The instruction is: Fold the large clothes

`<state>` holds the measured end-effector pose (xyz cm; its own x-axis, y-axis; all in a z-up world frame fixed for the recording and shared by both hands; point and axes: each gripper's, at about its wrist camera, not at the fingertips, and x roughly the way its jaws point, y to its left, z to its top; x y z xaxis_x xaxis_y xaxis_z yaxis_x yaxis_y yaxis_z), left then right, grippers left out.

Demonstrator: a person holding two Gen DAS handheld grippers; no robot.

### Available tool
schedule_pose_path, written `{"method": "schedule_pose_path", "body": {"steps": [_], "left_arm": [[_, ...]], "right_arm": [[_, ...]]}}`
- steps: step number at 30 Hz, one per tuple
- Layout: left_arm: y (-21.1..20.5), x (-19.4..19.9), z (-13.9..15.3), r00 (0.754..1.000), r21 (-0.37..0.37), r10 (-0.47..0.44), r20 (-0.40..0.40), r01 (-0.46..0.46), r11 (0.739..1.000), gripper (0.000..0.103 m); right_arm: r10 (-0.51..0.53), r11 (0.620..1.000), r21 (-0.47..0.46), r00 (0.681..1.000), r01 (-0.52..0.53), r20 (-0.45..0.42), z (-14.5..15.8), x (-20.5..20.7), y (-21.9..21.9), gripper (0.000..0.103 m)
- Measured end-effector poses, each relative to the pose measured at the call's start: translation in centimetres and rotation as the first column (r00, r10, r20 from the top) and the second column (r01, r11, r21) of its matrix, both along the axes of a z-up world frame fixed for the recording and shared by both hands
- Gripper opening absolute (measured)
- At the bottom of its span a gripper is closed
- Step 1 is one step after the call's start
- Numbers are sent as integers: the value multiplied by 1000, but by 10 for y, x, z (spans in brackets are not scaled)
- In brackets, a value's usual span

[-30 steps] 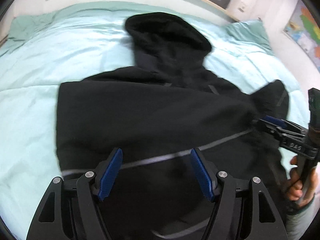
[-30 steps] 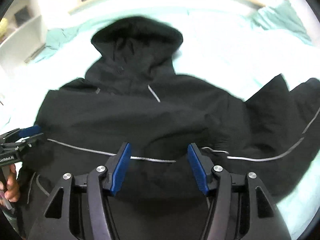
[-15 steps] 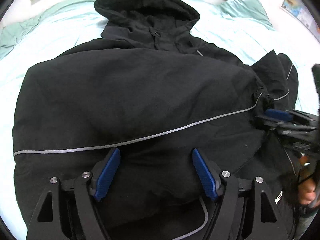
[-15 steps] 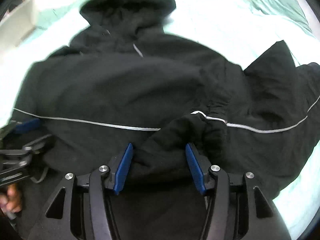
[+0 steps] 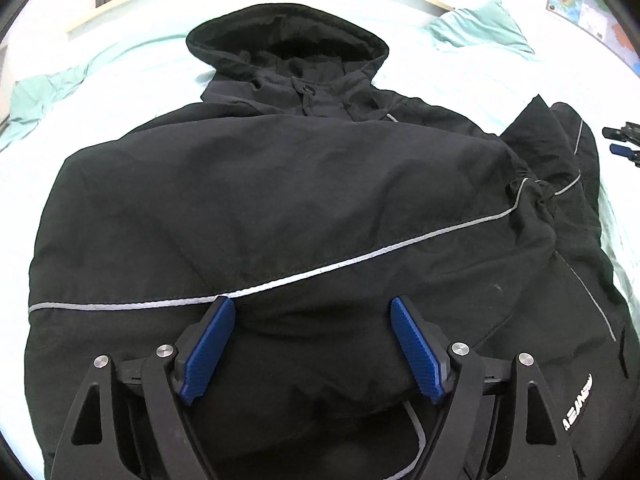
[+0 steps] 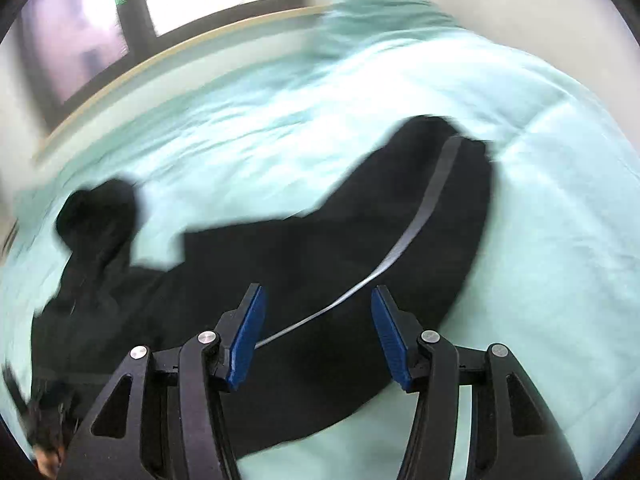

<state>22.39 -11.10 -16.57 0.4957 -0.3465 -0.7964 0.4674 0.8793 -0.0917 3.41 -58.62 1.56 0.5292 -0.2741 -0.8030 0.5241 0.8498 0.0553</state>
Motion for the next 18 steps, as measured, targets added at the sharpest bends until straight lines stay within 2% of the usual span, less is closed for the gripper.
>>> {"method": "schedule_pose_path", "body": {"steps": [4, 8, 10, 14, 16, 18], "left_arm": [[0, -1, -1, 1000, 0, 1, 8, -1, 1000, 82], [-1, -2, -2, 1000, 7, 0, 21, 0, 1000, 83], [-1, -2, -3, 1000, 9, 0, 25, 0, 1000, 83], [-2, -3, -3, 1000, 10, 2, 31, -2, 1000, 83], [-2, -3, -4, 999, 9, 3, 33, -3, 1000, 83], [-3, -4, -4, 999, 10, 3, 35, -3, 1000, 83]], "right_arm": [[-109, 994, 3, 994, 109, 7, -6, 2, -80, 59], [-171, 985, 48, 984, 169, 42, -13, 5, -128, 59], [-178, 980, 97, 983, 172, 56, -22, 12, -146, 59], [-194, 978, 82, 980, 191, 38, -37, 26, -165, 62], [-174, 978, 124, 984, 167, 48, -45, 33, -171, 62], [-175, 978, 124, 984, 168, 44, -49, 37, -173, 62]]}}
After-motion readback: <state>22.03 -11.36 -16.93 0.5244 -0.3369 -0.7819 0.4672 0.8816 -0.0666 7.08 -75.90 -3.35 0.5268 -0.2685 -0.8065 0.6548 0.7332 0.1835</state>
